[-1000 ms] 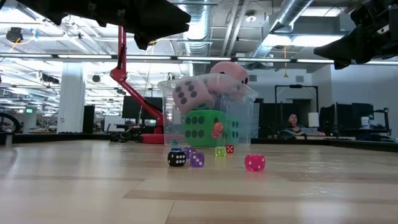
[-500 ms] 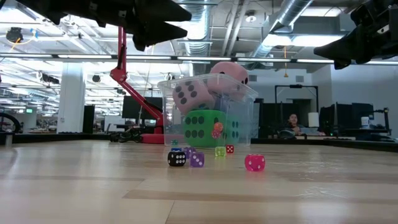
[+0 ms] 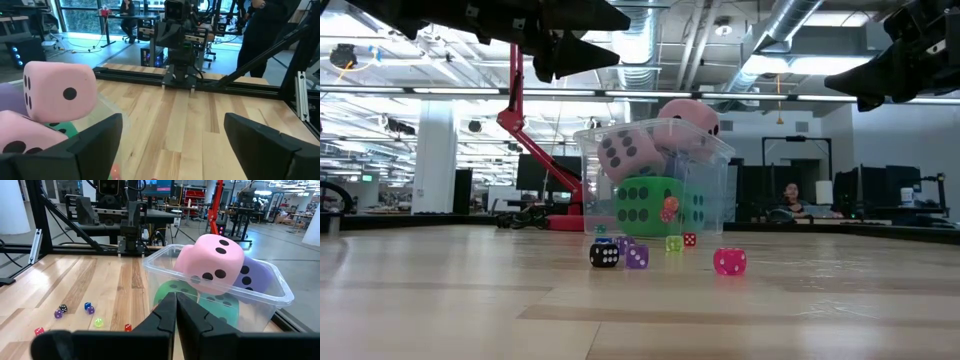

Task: Pick & Place Dice
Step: Put the small blue dice into the transparent bin

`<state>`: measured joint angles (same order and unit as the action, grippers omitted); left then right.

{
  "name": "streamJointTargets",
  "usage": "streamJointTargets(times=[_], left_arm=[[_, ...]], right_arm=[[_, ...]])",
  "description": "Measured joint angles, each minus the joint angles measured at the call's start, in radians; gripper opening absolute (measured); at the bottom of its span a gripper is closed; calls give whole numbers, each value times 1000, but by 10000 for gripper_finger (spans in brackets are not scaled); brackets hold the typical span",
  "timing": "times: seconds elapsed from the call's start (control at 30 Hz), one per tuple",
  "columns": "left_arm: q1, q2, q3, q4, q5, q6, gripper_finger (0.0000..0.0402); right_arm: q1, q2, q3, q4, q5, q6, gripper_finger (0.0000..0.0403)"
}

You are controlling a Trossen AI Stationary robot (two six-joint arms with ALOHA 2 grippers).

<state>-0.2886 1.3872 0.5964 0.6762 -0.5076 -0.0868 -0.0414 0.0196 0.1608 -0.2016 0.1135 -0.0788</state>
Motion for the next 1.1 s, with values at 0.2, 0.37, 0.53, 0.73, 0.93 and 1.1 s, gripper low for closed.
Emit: streamJointTargets(times=[0.2, 0.37, 0.53, 0.73, 0.93, 1.1], left_arm=[[-2, 0, 0, -3, 12, -4, 338], [-2, 0, 0, -18, 22, -83, 328], [-17, 6, 0, -119, 22, -146, 317], [-48, 84, 0, -102, 24, -164, 302], [-68, 150, 0, -64, 25, -166, 297], [-69, 154, 0, -61, 24, -166, 296]], right_arm=[[0, 0, 0, 0, 0, 0, 8], [0, 0, 0, 0, 0, 0, 8], [0, 0, 0, 0, 0, 0, 8], [0, 0, 0, -5, 0, 0, 8], [16, -1, 0, -10, 0, -8, 8], [55, -1, -3, -29, 0, -1, 8]])
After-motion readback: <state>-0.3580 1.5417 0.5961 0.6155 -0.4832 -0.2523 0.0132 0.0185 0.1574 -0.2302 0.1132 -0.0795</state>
